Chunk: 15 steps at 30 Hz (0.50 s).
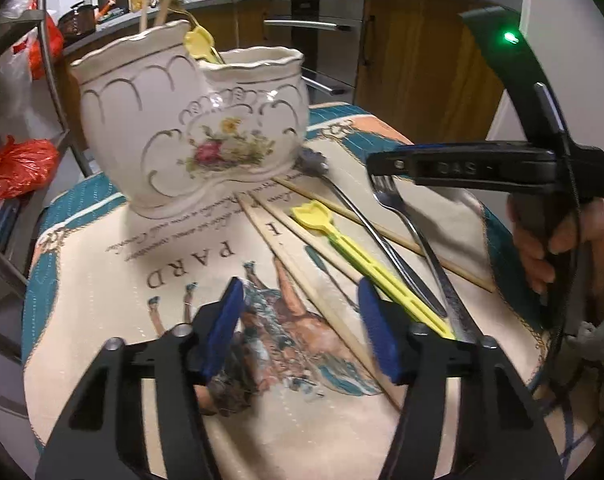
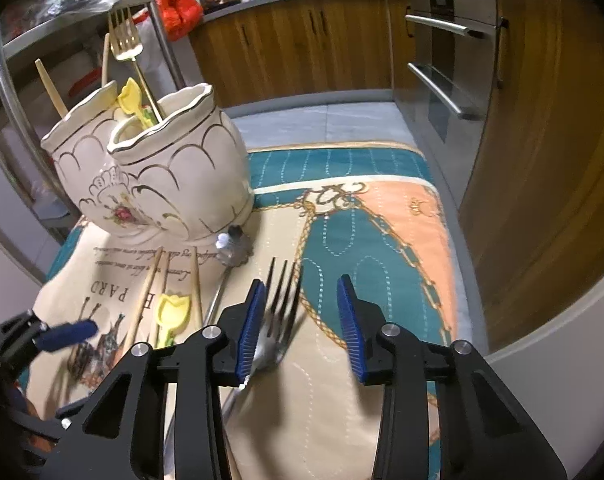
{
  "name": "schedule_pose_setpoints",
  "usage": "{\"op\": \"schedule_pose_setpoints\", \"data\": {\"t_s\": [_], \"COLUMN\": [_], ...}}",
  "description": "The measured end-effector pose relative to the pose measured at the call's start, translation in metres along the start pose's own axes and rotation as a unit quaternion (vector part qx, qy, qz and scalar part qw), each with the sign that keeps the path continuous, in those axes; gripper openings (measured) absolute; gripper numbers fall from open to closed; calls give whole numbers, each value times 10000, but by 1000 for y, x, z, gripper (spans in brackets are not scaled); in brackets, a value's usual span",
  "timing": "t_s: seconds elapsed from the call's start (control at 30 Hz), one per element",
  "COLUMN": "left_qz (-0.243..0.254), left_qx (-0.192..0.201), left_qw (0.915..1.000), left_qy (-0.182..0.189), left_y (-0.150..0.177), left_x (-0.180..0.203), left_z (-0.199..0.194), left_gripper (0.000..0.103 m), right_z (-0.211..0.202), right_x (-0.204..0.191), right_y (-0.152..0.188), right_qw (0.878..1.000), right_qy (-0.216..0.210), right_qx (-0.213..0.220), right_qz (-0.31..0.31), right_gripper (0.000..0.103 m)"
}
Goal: Organize utensils
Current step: 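Lower the left tool to a chopstick while the right tool grasps the silver fork, then lift the chopstick toward the tall cup while the right tool carries the silver fork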
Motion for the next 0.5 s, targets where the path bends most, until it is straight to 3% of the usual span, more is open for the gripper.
{"op": "schedule_pose_setpoints", "data": {"t_s": [0.17,0.2,0.3,0.4,0.5], "left_qz": [30,30,98,159,332], "left_qx": [-130,-138,-189,-296,-400], "left_qw": [9999,9999,9998,9994,9986], "left_qy": [53,49,46,118,134], "left_y": [2,2,1,2,5], "left_x": [3,2,1,-3,-5], "left_z": [5,5,6,4,-1], "left_gripper": [35,33,16,14,13], "right_z": [6,7,6,1,-10], "right_x": [0,2,4,2,0], "right_y": [-2,-2,-2,-3,-7], "right_qw": [9997,9995,9987,9992,9992], "right_qy": [-192,-266,-435,-357,-358], "right_qx": [-78,-70,-91,-28,111], "right_qz": [96,161,261,178,105], "right_gripper": [35,30,18,4,4]}}
Point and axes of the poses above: each gripper's, at about its wrist camera, not at the fingertips, and z roughly the way its jaws point, x to its right, y to its underside, the point moved 6 cm from there along z, roughly the way its jaws point, and after that the axes turned 1 degree about y, right-handed, at the moved point
